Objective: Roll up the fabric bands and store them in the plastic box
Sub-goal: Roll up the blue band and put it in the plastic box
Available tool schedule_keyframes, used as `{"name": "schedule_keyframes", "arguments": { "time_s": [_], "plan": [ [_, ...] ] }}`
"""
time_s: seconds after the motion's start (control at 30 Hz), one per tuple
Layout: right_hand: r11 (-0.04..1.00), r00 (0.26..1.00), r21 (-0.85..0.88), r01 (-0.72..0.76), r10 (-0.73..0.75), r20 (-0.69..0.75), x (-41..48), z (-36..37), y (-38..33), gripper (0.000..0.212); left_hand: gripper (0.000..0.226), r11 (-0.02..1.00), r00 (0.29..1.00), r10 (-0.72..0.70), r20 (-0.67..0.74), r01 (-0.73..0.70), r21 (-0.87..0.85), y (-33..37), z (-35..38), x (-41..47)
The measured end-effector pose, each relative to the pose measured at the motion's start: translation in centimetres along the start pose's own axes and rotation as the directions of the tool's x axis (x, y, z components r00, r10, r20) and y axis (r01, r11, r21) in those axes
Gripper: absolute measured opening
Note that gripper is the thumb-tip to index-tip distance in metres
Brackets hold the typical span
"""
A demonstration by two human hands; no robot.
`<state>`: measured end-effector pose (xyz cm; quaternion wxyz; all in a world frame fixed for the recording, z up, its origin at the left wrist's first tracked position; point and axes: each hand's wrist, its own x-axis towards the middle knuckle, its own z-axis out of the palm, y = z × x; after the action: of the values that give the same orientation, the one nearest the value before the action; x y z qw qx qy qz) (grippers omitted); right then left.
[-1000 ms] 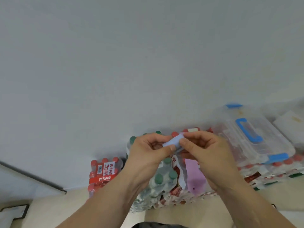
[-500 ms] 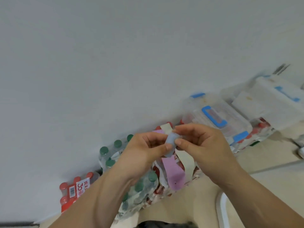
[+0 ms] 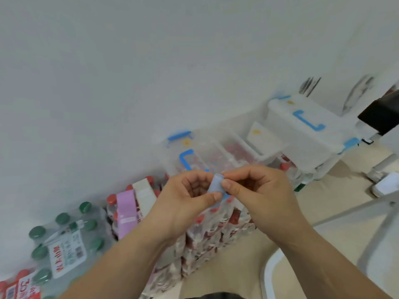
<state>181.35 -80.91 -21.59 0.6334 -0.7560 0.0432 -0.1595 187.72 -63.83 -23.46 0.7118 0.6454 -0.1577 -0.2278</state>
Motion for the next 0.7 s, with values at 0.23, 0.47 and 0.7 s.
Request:
{"name": "schedule_keyframes", "arguments": {
  "time_s": [0.23, 0.47, 0.7],
  "plan": [
    [0.999, 1.000, -0.053, -0.011, 0.011, 0.011, 3.3, -9.0, 2.3, 0.012, 0.028, 0.998, 1.000, 0.022, 0.019, -0.023, 0.057, -0.5, 8.4, 5.2],
    [0.995, 0.991, 0.026, -0.097, 0.099, -0.090, 6.5, -12.8, 4.8, 0.011, 0.041, 1.000, 0.996, 0.006, 0.089, -0.008, 0.021, -0.4, 11.8, 11.1],
    [0.978, 0.964, -0.074, -0.193, 0.175, -0.201, 10.9, -16.9, 5.4, 0.015, 0.020, 0.999, 0.975, -0.038, 0.219, 0.033, 0.026, -0.6, 14.9, 18.8]
  ]
}}
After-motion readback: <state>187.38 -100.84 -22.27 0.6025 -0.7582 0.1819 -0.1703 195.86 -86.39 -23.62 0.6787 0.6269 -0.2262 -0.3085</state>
